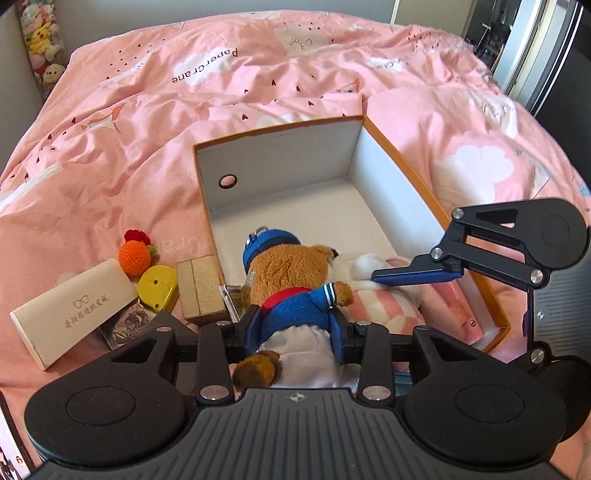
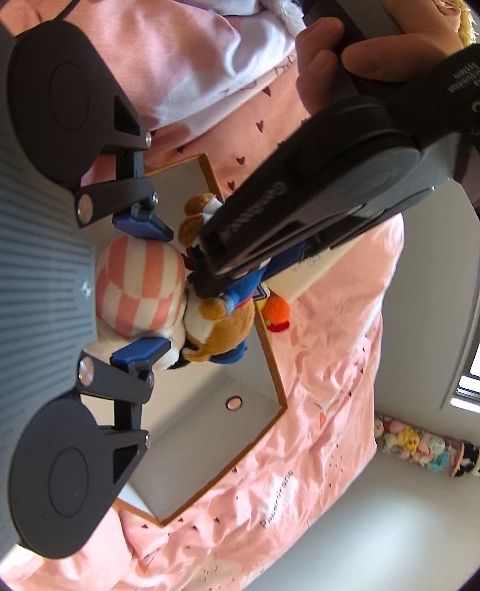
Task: Organize objects
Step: 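Carry the bear plush and striped bunny plush over the box with both tools, then lower the bear and bunny plushes into the box and open both tools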
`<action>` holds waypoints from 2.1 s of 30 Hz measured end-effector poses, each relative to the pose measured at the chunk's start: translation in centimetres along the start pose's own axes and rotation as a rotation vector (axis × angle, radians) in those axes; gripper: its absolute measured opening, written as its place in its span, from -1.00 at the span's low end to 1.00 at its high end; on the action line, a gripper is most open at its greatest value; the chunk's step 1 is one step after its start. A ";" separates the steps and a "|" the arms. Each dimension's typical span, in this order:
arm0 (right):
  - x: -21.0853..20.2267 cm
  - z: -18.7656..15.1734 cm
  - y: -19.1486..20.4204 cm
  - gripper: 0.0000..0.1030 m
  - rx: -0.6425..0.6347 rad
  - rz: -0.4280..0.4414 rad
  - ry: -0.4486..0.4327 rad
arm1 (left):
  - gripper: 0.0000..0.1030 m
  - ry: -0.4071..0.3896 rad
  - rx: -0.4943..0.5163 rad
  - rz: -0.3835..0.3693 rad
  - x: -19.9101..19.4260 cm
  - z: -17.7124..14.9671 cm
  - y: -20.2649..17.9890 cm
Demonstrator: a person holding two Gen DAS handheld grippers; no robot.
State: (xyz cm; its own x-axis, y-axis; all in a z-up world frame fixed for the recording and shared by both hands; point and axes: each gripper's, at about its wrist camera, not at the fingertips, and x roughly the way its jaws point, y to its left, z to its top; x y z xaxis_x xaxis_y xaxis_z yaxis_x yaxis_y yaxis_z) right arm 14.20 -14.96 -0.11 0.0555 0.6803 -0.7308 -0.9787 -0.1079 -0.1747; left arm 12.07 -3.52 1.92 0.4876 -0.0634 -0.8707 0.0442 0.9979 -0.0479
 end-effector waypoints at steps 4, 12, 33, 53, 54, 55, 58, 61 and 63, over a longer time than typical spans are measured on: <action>0.5 -0.5 -0.1 0.15 -0.018 0.029 0.014 | -0.09 0.050 0.008 0.001 1.1 -0.5 -0.5; 1.2 -0.6 -0.1 0.22 0.017 0.103 0.042 | 0.08 0.066 -0.010 -0.044 1.4 -1.7 0.3; 0.3 0.6 -2.5 0.31 0.435 0.090 0.104 | 0.17 -0.042 -0.057 -0.121 -0.2 -1.1 2.4; 2.8 0.2 -2.9 -0.03 0.629 0.044 0.308 | 0.03 -0.136 -0.062 -0.153 -1.6 -0.8 5.1; 3.0 0.1 -2.8 -0.03 0.617 0.043 0.330 | 0.00 -0.124 -0.033 -0.159 -1.5 -0.8 4.7; 3.2 0.0 -2.8 -0.03 0.612 0.043 0.347 | -0.05 -0.107 -0.002 -0.165 -1.4 -0.9 4.4; 3.8 -0.4 -2.8 -0.03 0.613 0.052 0.394 | -0.11 -0.020 0.091 -0.206 -0.9 -0.9 3.6; 3.7 -0.7 -3.2 -0.02 0.645 0.060 0.401 | -0.15 0.078 0.156 -0.209 0.1 -0.5 3.0; 3.3 -0.9 -3.4 -0.02 0.664 0.059 0.389 | -0.15 0.099 0.216 -0.193 0.5 -0.1 2.4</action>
State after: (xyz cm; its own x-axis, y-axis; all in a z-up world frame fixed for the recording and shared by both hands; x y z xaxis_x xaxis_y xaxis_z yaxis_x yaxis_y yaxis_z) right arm 17.87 -13.03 -2.53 -0.0553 0.3700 -0.9274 -0.8888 0.4050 0.2145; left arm 12.38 -1.13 1.32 0.3654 -0.2389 -0.8997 0.3170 0.9407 -0.1210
